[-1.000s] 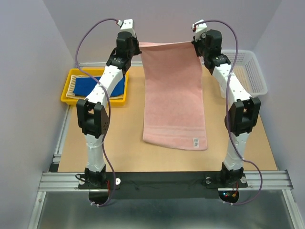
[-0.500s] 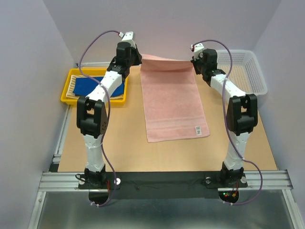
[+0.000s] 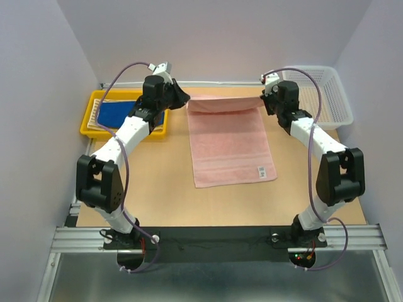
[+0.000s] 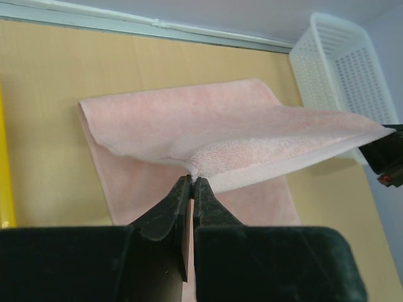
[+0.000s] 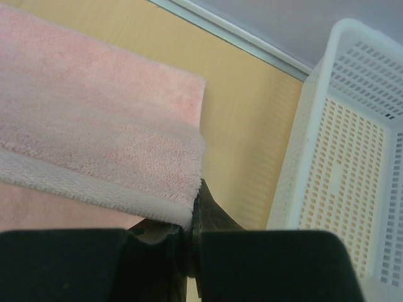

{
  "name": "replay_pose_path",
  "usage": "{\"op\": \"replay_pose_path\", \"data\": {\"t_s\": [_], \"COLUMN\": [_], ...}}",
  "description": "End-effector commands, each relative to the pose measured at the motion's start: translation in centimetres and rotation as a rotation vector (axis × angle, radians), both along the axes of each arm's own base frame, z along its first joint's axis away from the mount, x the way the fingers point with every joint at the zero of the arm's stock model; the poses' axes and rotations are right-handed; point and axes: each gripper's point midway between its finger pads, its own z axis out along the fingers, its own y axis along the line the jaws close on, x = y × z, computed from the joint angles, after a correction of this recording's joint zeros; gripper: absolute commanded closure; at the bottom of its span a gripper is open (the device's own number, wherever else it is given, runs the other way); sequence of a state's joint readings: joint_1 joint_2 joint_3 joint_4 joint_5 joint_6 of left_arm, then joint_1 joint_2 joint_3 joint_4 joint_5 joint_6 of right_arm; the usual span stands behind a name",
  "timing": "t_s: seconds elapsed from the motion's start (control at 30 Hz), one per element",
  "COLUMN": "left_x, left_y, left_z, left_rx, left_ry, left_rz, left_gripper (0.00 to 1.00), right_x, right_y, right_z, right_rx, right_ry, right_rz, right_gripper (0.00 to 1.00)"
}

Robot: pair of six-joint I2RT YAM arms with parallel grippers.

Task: Fold and stack the towels
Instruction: Fold the towel

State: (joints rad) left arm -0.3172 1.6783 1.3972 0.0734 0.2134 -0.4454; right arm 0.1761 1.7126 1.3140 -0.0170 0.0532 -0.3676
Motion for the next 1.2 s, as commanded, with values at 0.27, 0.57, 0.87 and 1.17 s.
{"op": "replay_pose_path", "data": {"t_s": [0.27,0.57,0.87,1.17], "left_x": [-9.0,-13.2,-14.8,-16.8], "left_y": [2.0,1.1,2.3,1.1], "left_z": [-3.0,-7.1,-8.5,-8.0], "left_rx": [-0.020,-0.010,0.016,0.001], "left_ry": [0.093,0.181,0.224,0.237], "left_rz": [0.078,0.089,0.174,0.134], "left_gripper": [1.00,1.00,1.00,1.00], "right_x": [-9.7,-14.1,-17.4,-19.6], "right_y": [-5.8,-5.2,-4.6,-5.4], "right_z": [-2.4,-3.6,-6.1,-6.9], "right_rx": [-0.083,-0.045,-0.088,-0.169], "right_ry": [0.028,0.067,0.202,0.270], "right_rz": [-0.162,-0.110,-0.014,0.015], "right_gripper": [0.93,0.91,0.85,0.85]}}
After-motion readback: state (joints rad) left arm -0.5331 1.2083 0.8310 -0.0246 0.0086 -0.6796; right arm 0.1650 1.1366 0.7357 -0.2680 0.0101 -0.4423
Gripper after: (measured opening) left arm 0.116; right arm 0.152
